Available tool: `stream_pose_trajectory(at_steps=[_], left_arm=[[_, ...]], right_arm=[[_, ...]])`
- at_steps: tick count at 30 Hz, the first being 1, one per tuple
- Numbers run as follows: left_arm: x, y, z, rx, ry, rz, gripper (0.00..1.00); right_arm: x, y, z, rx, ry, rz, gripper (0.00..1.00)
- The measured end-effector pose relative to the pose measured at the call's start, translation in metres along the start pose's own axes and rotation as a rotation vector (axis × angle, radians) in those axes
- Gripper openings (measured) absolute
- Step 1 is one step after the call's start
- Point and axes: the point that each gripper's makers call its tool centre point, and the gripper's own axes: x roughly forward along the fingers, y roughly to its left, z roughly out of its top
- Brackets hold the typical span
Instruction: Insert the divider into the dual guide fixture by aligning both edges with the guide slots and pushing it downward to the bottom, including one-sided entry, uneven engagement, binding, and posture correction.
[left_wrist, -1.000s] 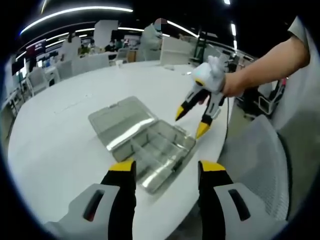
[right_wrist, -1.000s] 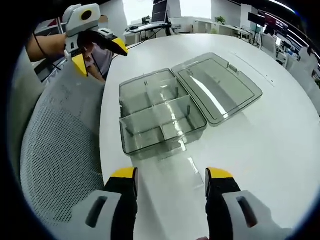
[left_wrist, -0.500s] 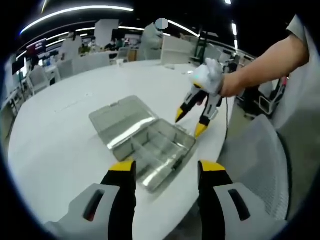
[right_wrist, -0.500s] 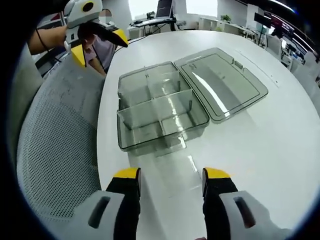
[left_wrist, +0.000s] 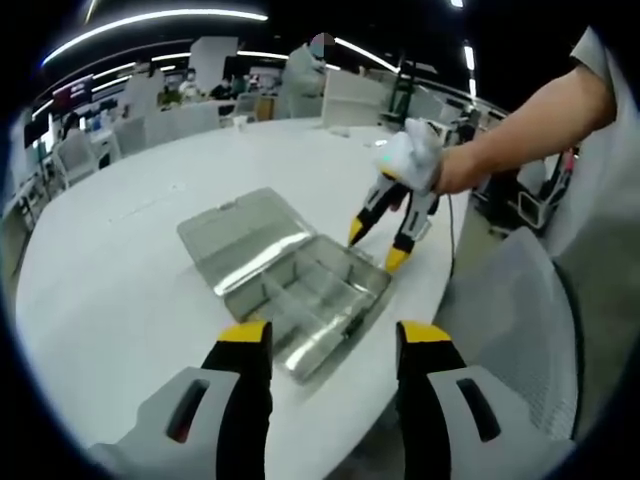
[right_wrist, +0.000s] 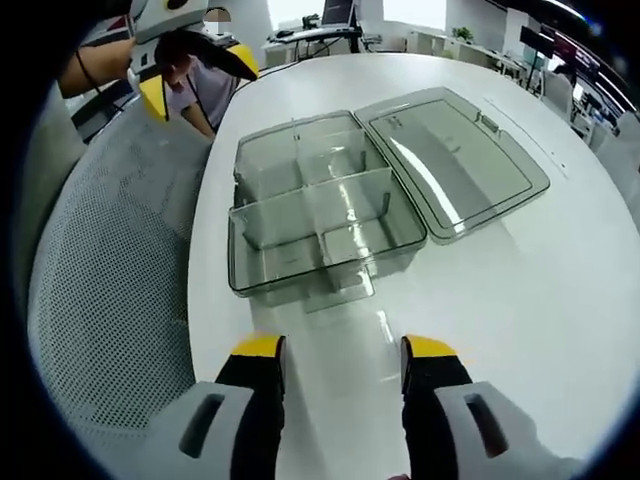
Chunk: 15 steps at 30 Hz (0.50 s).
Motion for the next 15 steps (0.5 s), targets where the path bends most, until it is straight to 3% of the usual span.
stream_pose_trajectory(at_steps=[15], left_arm=[[0.0021, -0.0022, -0.0046, -0.010, 0.015, -0.004, 0.51]], right_arm=[[0.0058, -0.0051, -0.0040, -0.043, 0.028, -0.005, 0.37]])
